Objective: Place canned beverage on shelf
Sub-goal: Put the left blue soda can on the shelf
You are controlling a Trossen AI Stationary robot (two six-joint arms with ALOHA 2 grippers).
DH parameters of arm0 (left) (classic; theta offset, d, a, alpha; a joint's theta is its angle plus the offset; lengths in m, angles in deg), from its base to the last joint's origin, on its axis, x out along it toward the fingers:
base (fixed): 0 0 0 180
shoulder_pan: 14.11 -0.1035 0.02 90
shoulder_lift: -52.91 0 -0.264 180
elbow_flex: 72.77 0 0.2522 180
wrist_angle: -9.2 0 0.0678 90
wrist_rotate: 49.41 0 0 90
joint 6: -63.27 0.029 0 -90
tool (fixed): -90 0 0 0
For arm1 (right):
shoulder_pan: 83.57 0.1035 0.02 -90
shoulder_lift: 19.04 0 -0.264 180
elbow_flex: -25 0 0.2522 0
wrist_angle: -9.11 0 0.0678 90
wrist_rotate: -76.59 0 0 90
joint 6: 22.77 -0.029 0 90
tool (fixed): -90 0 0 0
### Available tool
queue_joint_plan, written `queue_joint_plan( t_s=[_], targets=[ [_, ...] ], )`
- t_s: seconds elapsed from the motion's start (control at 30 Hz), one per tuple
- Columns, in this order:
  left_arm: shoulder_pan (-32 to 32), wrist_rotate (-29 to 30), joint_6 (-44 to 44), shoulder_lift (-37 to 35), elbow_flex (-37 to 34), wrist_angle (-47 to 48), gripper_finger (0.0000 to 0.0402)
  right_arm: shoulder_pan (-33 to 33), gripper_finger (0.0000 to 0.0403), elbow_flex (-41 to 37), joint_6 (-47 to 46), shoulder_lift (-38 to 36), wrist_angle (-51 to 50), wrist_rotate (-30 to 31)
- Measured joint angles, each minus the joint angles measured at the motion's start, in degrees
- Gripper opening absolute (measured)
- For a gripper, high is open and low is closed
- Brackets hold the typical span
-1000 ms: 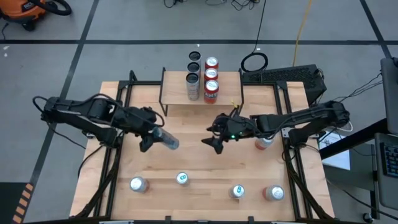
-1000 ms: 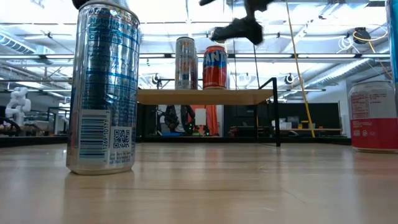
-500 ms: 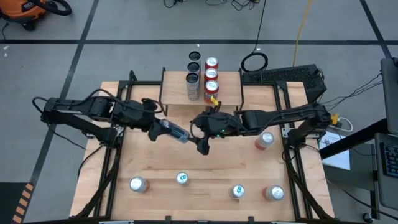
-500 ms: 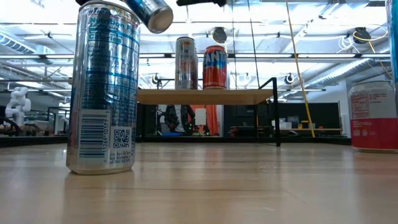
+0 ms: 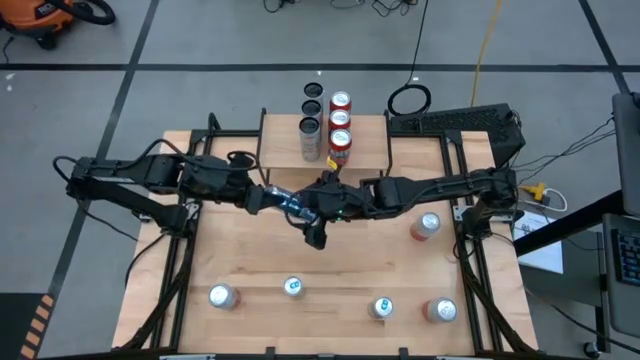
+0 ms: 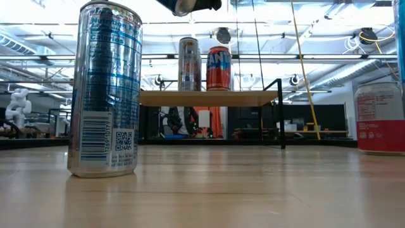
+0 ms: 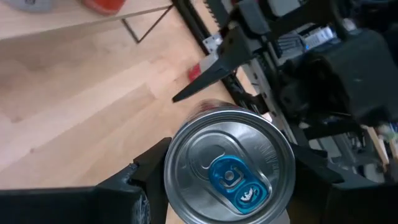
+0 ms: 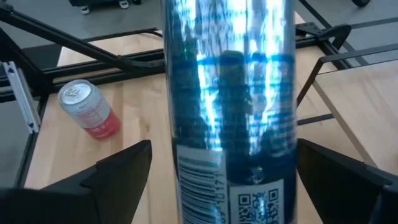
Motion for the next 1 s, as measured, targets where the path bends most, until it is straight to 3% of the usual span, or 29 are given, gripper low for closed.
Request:
queue_joint_plan(
  t_s=[0.4,0.7,0.87,1.0],
  targets=[
    [0.02,-1.19,-6.38,3.70,0.00,-0.39,0.0224,-0.04,0.0290,0.02,0.51,0.32,0.18,-0.47],
    [0.08,-2.90,-6.44,5.23,-0.02,-3.85,0.0224,-0.08,0.0224,0.02,-0.55,0.28,-0.70,-6.04],
    [0.14,-3.00,-6.25,5.23,-0.04,-4.02,0.0228,0.10,0.0209,0.02,-2.19,0.26,-0.72,-6.04],
    [0.81,-3.12,-2.55,5.23,-0.04,-4.33,0.0261,0.30,0.0212,0.02,-2.63,0.26,-0.61,-5.90]
  ],
)
